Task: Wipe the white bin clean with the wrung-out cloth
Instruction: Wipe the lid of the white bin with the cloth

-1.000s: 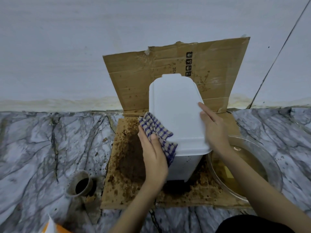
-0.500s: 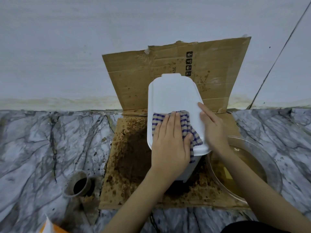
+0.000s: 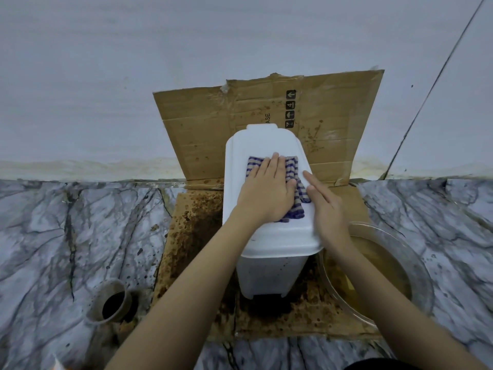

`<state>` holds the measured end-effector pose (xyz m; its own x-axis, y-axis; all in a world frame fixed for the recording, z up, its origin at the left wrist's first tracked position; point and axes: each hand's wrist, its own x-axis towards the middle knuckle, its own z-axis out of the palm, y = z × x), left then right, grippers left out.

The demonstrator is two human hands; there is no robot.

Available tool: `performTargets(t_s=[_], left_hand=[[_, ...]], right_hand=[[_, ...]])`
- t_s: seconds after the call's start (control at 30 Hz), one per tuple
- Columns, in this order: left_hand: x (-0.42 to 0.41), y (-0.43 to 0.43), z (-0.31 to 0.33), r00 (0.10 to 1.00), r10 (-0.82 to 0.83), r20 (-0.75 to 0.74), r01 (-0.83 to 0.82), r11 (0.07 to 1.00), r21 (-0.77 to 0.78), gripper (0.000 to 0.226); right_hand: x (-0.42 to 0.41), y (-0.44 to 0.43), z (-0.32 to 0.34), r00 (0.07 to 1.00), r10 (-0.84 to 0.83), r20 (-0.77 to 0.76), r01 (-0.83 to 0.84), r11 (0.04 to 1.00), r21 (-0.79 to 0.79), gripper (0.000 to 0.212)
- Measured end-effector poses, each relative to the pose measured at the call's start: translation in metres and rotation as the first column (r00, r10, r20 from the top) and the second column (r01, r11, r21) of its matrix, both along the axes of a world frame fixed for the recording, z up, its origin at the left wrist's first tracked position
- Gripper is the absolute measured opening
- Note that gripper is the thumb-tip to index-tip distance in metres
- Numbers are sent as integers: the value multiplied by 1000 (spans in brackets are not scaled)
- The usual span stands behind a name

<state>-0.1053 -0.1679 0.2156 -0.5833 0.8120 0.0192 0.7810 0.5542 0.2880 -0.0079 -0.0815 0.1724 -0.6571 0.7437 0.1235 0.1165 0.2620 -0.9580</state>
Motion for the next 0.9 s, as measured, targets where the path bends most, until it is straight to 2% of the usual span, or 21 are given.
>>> performTargets(t_s=[0.07, 0.13, 0.17, 0.23, 0.27, 0.33, 0.4, 0.47, 0.57, 0.63, 0.73, 0.8, 0.9], left_hand=[[0, -3, 4, 997, -30, 77, 25, 998, 63, 58], [-3, -12, 12, 983, -52, 175, 10, 972, 233, 58], [-5, -18, 15, 985, -34, 171, -18, 955, 296, 58], [-17, -29, 13, 994, 64, 92, -91, 943, 321, 56], [-23, -34, 8, 988, 123, 96, -147, 939, 312, 55], [-32, -43, -6, 956, 212, 203, -267, 916, 299, 53], [-33, -48, -18, 898, 236, 370, -358, 882, 306, 52], [-31, -50, -25, 819, 209, 535, -424, 847, 319, 54], [-31, -50, -34, 734, 169, 657, -506, 783, 363, 75], [-29, -49, -31, 728, 152, 668, -499, 786, 365, 73], [-21, -50, -22, 745, 148, 651, -481, 795, 370, 54], [-20, -50, -23, 757, 144, 637, -475, 791, 385, 52], [-21, -50, -27, 758, 160, 633, -495, 773, 396, 52]], right_hand=[[1, 1, 3, 1000, 19, 1, -19, 999, -31, 29], [3, 2, 9, 998, 44, 37, -43, 999, -30, 30], [3, 2, 12, 995, 47, 88, -49, 999, 22, 33], [1, -2, 23, 971, -1, 240, -63, 964, 259, 41], [-2, -6, 30, 958, -28, 285, -91, 914, 396, 43], [-14, -19, 44, 943, -22, 332, -179, 808, 561, 46], [-30, -30, 53, 901, -16, 433, -291, 718, 632, 47], [-46, -39, 54, 817, -30, 576, -421, 650, 632, 49], [-57, -39, 51, 681, -10, 732, -538, 672, 509, 56], [-56, -25, 49, 676, -6, 737, -518, 709, 480, 59], [-50, 3, 48, 705, -16, 709, -435, 779, 450, 61], [-44, 12, 48, 731, -16, 682, -387, 813, 434, 61], [-25, -2, 45, 756, -16, 654, -386, 795, 467, 62]])
